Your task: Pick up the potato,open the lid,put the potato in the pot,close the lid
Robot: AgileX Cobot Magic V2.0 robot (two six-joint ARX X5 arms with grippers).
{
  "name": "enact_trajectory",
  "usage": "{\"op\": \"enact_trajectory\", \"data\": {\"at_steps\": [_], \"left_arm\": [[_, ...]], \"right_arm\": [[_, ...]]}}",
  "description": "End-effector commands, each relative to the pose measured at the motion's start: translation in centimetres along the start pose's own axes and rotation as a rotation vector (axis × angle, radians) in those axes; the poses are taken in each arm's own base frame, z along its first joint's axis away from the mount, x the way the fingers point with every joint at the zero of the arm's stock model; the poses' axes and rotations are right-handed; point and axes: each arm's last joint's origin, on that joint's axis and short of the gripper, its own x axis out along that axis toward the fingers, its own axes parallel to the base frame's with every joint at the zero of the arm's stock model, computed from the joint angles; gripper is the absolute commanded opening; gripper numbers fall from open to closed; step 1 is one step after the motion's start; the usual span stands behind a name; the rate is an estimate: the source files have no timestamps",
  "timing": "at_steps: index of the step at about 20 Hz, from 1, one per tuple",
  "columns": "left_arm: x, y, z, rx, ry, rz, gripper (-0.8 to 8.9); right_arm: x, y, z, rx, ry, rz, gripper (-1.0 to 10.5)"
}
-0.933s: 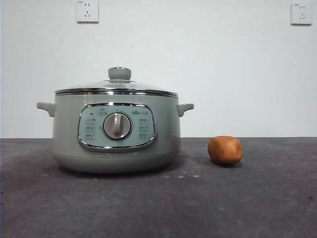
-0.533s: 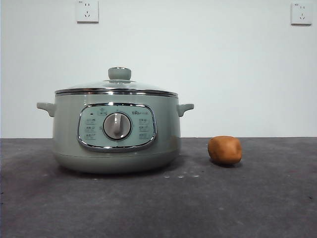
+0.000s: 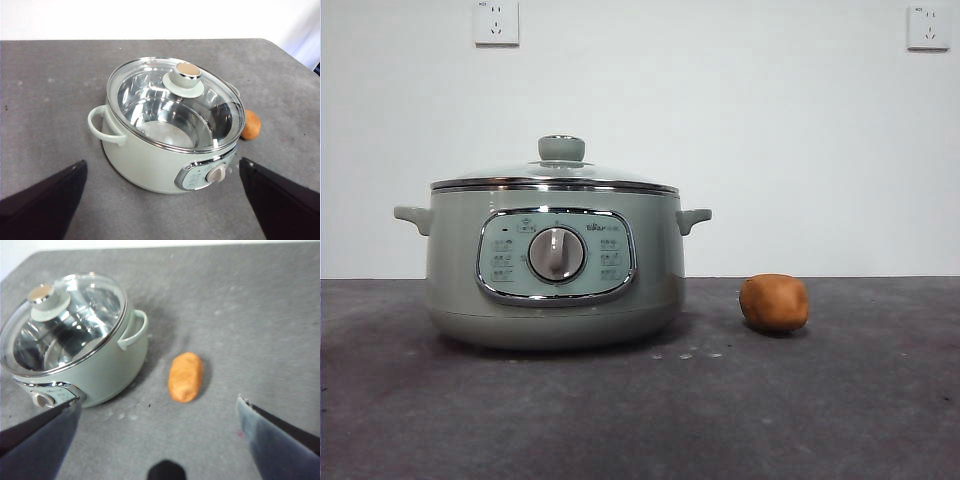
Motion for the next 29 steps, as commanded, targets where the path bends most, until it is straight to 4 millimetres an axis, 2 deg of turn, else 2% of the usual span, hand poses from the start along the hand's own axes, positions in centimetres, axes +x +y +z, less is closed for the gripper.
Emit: {"op": "enact_trajectory", "data": {"at_steps": [1, 6, 10, 15, 22, 23, 26, 29], "left_arm": [[0.1, -0.1, 0.1, 0.008, 0.000, -0.032, 5.97], [0.4, 0.0, 0.1, -0.011, 0.014, -0.050, 5.96], [0.8, 0.2, 0.1, -0.020, 0.032, -0.050, 5.96], [1.2, 0.4, 0.1, -0.028, 0.047, -0.049, 5.96], [1.4, 0.5, 0.1, -0.031, 0.053, -0.056, 5.96], [1.4, 0.5, 0.1, -0.031, 0.053, -0.056, 5.96], [1.4, 0.5, 0.1, -0.031, 0.053, -0.056, 5.96], [1.5, 0.5, 0.1, -0.033, 0.057, -0.055, 5.96]], "right_arm": [[3.5, -0.7, 0.3, 0.016, 0.063, 0.010, 6.3], [12.0, -2.1, 0.5, 0.016, 0.253, 0.018, 6.3], [17.3, -2.4, 1.1, -0.010, 0.343, 0.002, 6.3], [21.8, -2.0, 1.1, -0.039, 0.410, -0.034, 6.3], [25.9, -2.7, -2.1, -0.040, 0.537, -0.078, 6.2], [26.2, -2.8, -2.5, -0.041, 0.550, -0.096, 6.0], [26.4, -2.9, -2.7, -0.045, 0.560, -0.116, 2.6], [26.4, -2.9, -2.7, -0.038, 0.562, -0.090, 0.1]]}}
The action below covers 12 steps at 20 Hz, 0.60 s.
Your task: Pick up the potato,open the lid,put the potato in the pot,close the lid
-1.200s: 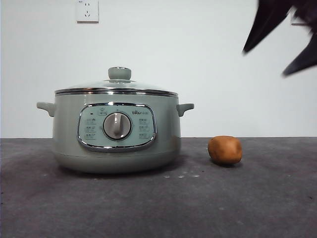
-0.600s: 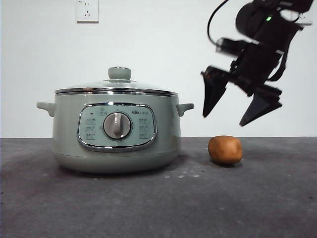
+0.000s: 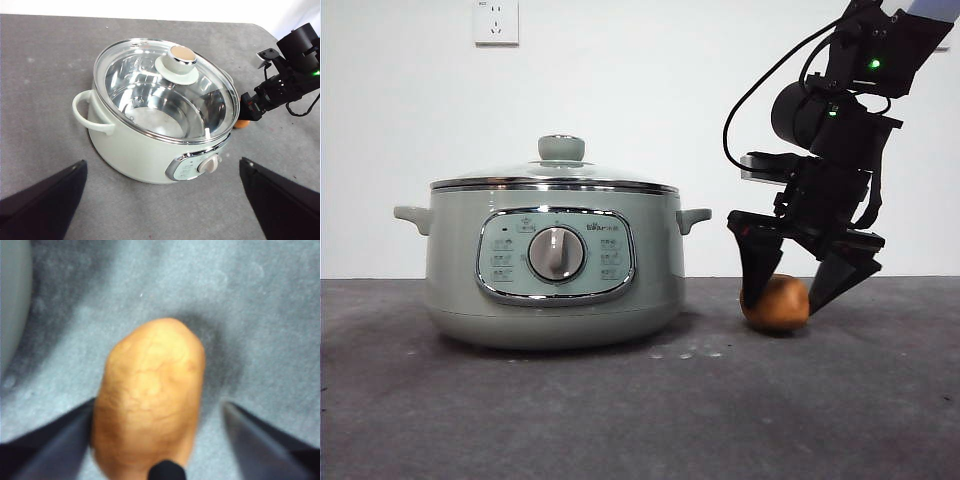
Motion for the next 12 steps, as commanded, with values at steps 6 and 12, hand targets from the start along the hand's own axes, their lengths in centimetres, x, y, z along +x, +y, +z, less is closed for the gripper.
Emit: {"op": "enact_trajectory", "data": {"at_steps": [6, 12], "left_arm": [[0.5, 0.2, 0.2, -0.009, 0.010, -0.007, 5.95], [1.2, 0.0, 2.9, 0.017, 0.004, -0.033, 5.95]], "right_arm": [[-0.8, 0.3, -0.1, 0.002, 0.006, 0.051, -0.2], [-8.0, 1.2, 0.2, -0.020, -0.092, 0.048, -0.2]]}}
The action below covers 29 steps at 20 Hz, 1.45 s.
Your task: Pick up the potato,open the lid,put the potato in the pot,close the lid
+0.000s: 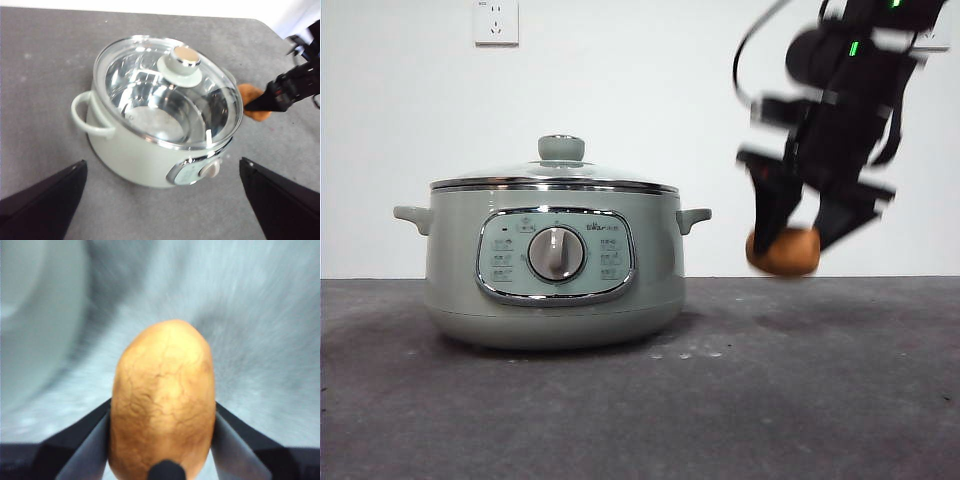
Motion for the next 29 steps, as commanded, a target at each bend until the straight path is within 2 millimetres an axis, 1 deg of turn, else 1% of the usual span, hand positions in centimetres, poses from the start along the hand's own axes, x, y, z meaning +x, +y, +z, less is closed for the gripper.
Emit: {"op": "enact_trajectory", "data": {"at_steps": [1, 3, 5, 6, 9, 13, 15, 17, 20, 24, 29], "left_arm": [[0.3, -0.4, 2.0, 0.039, -0.018, -0.031, 5.95], [1.2, -0.7, 3.9, 0.070, -0.008, -0.053, 5.95], [2.9, -1.1, 5.9, 0.102, 0.019, -0.094, 5.95], [3.8, -1.3, 6.7, 0.110, 0.029, -0.110, 5.95], [7.6, -2.0, 9.1, 0.188, 0.073, -0.082, 5.95], [13.3, -2.9, 11.0, 0.270, 0.121, -0.053, 5.95], [16.0, -3.3, 11.0, 0.289, 0.151, -0.054, 5.95], [18.7, -3.4, 10.5, 0.307, 0.188, -0.069, 5.95], [21.6, -3.2, 9.2, 0.316, 0.229, -0.036, 5.95], [23.5, -2.9, 8.1, 0.310, 0.277, -0.031, 5.94], [24.1, -3.0, 7.7, 0.311, 0.295, -0.024, 5.93]], "right_arm": [[-3.5, 0.7, 0.1, -0.017, -0.064, -0.001, -0.2], [-7.0, 1.4, -0.1, -0.039, -0.124, 0.009, -0.2], [-10.6, 2.1, -0.8, -0.056, -0.179, 0.028, -0.2], [-12.1, 2.4, -1.2, -0.061, -0.202, 0.030, -0.2], [-16.8, 3.4, -3.1, -0.078, -0.279, 0.028, -0.2], [-21.4, 4.4, -5.7, -0.098, -0.359, 0.049, -0.2], [-22.8, 4.7, -6.9, -0.101, -0.373, 0.049, -0.2], [-23.9, 4.9, -8.0, -0.101, -0.374, 0.048, -0.2], [-24.7, 5.1, -9.2, -0.098, -0.361, 0.049, -0.2], [-25.0, 5.2, -9.6, -0.098, -0.357, 0.049, -0.2], [-25.0, 5.2, -9.6, -0.099, -0.357, 0.048, -0.2]]}}
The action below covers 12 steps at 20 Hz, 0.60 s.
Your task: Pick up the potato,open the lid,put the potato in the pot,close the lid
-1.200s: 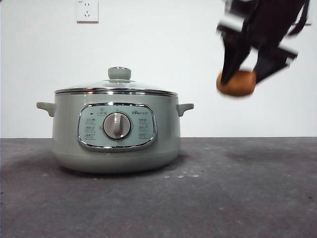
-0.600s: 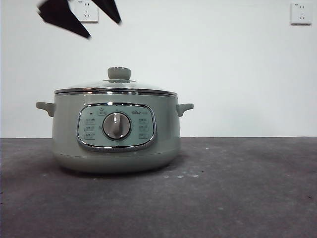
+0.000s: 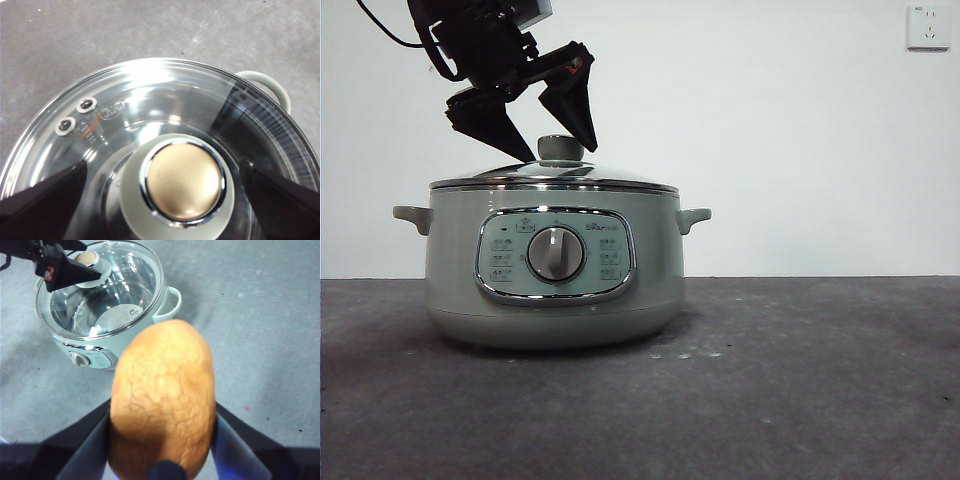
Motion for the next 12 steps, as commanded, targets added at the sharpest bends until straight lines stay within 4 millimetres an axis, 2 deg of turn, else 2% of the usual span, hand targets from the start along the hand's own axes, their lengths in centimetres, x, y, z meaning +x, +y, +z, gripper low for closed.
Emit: {"op": "enact_trajectory", "data": {"at_steps": [1, 4, 5, 8, 12], "left_arm": [[0.66, -0.17, -0.03, 0.013, 0.005, -0.004, 5.93], [1.07, -0.27, -0.19, 0.012, 0.018, -0.008, 5.91], [1.14, -0.26, -0.25, 0.011, 0.023, -0.009, 5.49], [1.17, -0.26, -0.30, 0.011, 0.028, -0.010, 3.22], [1.16, -0.25, -0.32, 0.001, 0.030, -0.010, 1.67]], "right_arm": [[0.03, 0.02, 0.02, -0.012, -0.003, 0.004, -0.2], [0.03, 0.02, 0.01, -0.011, -0.002, 0.004, -0.2], [0.03, 0.02, 0.01, -0.011, -0.002, 0.004, -0.2], [0.03, 0.02, 0.01, -0.011, -0.001, 0.003, -0.2], [0.03, 0.01, 0.02, -0.012, -0.001, 0.000, -0.2]]}}
